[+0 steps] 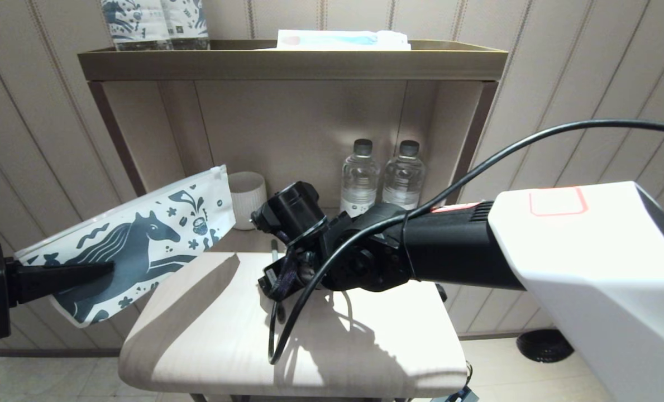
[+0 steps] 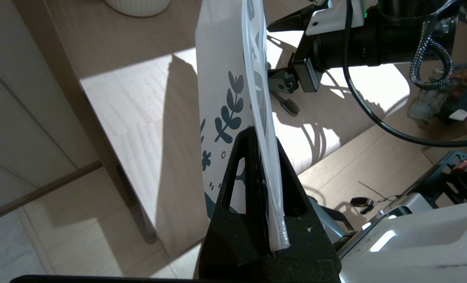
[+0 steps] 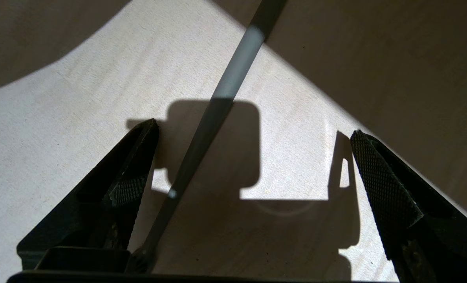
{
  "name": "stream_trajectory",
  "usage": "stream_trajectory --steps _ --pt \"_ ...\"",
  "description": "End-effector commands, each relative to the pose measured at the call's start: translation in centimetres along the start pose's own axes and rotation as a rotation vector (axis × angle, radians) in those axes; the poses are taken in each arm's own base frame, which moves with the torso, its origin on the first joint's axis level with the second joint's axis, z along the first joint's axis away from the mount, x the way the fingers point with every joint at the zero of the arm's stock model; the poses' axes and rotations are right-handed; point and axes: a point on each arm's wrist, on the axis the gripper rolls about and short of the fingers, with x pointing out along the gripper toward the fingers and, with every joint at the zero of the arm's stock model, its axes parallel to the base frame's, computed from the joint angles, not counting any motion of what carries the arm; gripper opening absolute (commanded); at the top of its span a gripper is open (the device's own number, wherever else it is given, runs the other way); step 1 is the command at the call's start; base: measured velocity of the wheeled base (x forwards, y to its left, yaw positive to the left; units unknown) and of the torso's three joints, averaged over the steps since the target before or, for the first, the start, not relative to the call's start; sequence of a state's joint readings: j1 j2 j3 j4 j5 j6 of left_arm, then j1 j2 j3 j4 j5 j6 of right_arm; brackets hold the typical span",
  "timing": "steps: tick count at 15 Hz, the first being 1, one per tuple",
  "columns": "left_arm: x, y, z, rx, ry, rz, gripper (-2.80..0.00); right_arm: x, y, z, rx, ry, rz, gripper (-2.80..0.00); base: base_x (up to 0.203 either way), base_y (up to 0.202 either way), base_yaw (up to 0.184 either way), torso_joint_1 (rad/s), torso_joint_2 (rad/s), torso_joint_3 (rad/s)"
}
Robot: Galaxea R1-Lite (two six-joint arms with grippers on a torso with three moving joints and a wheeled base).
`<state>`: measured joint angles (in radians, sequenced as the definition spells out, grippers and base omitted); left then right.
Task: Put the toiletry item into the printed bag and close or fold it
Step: Pick up a toothbrush
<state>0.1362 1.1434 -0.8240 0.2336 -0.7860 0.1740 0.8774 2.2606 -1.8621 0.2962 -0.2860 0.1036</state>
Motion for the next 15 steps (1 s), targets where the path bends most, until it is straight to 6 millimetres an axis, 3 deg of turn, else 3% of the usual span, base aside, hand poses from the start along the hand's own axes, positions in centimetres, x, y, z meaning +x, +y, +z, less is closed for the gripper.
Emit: stream_trajectory --steps 1,15 --pt "0.02 0.04 0.03 -0.002 0.001 -0.003 -2.80 0.45 0.07 -0.42 -0.002 0.021 0.012 0.00 0.000 0.000 0.000 0.000 0.00 0.000" --pt "0.00 0.18 0.13 -0.004 0.001 0.012 -2.80 0.39 0.46 -0.73 0.015 0.036 0.055 0.00 0.000 0.000 0.000 0.000 0.00 0.000"
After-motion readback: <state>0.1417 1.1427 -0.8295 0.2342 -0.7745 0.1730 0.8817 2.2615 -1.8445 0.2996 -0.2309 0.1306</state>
